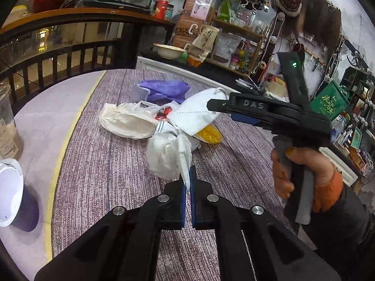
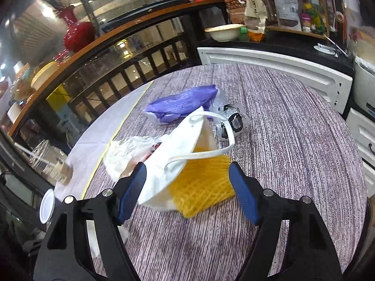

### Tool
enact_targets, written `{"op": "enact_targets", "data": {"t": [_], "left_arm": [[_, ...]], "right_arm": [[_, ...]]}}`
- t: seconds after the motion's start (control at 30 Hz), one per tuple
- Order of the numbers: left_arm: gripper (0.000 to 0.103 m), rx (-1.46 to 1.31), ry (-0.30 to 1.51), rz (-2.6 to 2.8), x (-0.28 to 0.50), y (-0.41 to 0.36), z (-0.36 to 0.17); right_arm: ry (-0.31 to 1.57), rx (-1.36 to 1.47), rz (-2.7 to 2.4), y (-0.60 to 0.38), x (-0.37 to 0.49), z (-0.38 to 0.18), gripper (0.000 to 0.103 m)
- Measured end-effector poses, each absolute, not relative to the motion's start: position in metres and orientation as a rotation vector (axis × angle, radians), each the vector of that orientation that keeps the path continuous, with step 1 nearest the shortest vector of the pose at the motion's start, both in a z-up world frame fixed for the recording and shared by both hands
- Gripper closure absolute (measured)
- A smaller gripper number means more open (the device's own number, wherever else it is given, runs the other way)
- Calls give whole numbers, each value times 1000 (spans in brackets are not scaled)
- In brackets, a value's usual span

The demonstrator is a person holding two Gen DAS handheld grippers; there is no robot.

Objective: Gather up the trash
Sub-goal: 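Grasp white tissue with the left tool while the right tool reaches the yellow net, then grasp the yellow foam net with the right tool and carry it over the bin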

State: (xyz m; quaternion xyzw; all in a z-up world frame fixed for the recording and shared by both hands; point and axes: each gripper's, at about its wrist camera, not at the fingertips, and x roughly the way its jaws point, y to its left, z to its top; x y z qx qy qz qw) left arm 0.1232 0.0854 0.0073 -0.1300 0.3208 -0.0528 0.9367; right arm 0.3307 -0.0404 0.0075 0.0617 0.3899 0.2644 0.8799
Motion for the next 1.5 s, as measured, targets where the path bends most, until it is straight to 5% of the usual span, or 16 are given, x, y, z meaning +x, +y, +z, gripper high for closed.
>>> {"op": "enact_targets", "data": {"t": [0.57, 0.63, 0.7, 0.8, 1.5], "left_arm": [[99, -333, 675, -145, 128, 90, -1], [99, -329, 679, -147, 128, 89, -3], [99, -323, 680, -146, 128, 87, -3], [99, -318, 677, -145, 127, 87, -2], [99, -228, 646, -224, 122, 29, 22]], "right_arm": [[802, -164, 519, -30, 311, -21, 38], [831, -162, 535, -24, 319, -27, 50], [862, -158, 554, -20, 323, -34, 82], [868, -143, 552, -26, 320, -38, 88], [724, -26, 402, -185, 230, 14, 90]]}}
